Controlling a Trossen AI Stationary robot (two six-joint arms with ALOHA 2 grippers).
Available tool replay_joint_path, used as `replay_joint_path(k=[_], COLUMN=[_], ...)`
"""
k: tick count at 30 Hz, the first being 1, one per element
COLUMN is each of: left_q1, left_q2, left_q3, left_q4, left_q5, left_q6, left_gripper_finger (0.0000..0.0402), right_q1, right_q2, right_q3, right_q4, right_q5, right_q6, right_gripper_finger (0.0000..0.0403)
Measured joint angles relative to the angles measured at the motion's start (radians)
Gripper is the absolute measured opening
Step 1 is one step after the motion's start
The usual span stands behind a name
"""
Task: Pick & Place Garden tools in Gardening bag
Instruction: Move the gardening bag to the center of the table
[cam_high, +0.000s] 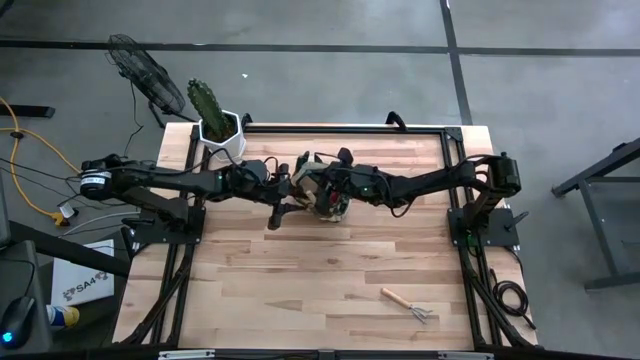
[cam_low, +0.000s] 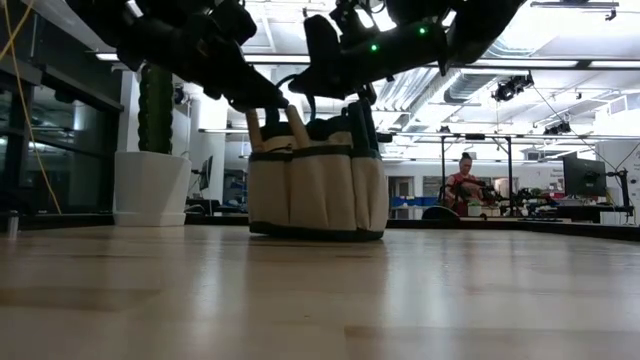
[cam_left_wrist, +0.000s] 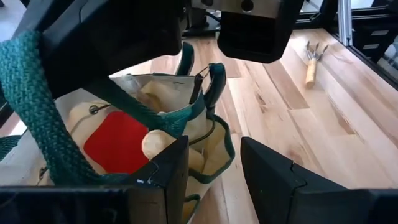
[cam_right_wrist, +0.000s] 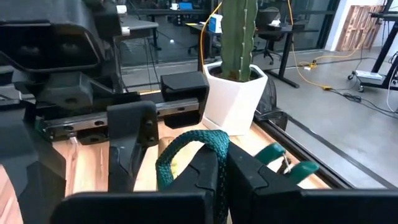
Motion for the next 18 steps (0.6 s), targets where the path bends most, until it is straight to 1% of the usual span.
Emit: replay_joint_path(k=[4,9,13,18], left_q1=[0.0,0.0,0.0,0.0], left_q2=[0.0,0.0,0.0,0.0], left_q3=[0.0,0.0,0.0,0.0], left_q4=[0.0,0.0,-0.001,-0.004], left_q5=[0.0,0.0,0.0,0.007], left_q6=[0.0,-0.001,-0.001,-0.003], left_gripper_finger=[0.0143,0.0143,0.0143,0.0143], right_q1=[-0.001,0.0,0.0,0.005], right_q2=[0.0,-0.003,-0.023,-0.08], right_q3=[0.0,0.0,-0.002,-0.002], right_q4=[0.002,0.023,0.013,-0.034], right_q5=[-0.007,-0.026,-0.005,0.001], right_q6=[0.006,0.001,-0.008,-0.02], right_gripper_finger=[0.0033,0.0097,0.015,0.0193])
